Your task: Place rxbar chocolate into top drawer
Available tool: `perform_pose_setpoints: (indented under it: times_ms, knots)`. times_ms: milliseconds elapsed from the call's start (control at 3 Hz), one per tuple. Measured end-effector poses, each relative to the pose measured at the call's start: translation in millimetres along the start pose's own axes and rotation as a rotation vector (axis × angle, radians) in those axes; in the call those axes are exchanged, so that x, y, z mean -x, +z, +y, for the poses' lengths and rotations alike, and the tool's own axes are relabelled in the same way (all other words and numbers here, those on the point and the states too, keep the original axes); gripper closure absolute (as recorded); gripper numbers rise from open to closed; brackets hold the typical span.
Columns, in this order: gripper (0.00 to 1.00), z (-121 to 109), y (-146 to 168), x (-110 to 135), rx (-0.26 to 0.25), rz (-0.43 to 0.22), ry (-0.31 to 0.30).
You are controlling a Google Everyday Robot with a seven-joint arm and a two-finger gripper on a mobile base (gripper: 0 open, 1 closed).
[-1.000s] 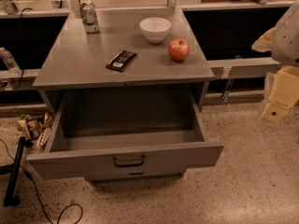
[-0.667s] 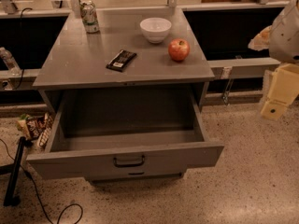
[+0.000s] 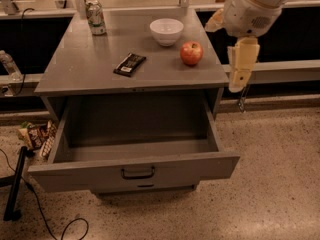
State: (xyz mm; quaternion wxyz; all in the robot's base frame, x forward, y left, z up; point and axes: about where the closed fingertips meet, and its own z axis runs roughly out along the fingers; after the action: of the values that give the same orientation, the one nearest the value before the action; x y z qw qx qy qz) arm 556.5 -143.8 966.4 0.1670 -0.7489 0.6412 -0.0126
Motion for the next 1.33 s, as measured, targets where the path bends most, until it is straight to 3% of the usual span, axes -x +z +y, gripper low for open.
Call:
perform_pose_setpoints:
  times_ms: [333, 667, 1000, 1333]
  knots:
    - [0.0, -30.9, 19.2, 23.0, -0.035, -0.041, -0.161]
    - [0.0, -34.3, 21.6, 25.0, -0.043, -0.045, -0.2]
    - [0.0, -34.4, 21.7, 25.1, -0.043, -0.045, -0.2]
    - [0.0, -41.5, 40.6, 42.8, -0.001, -0.059, -0.31]
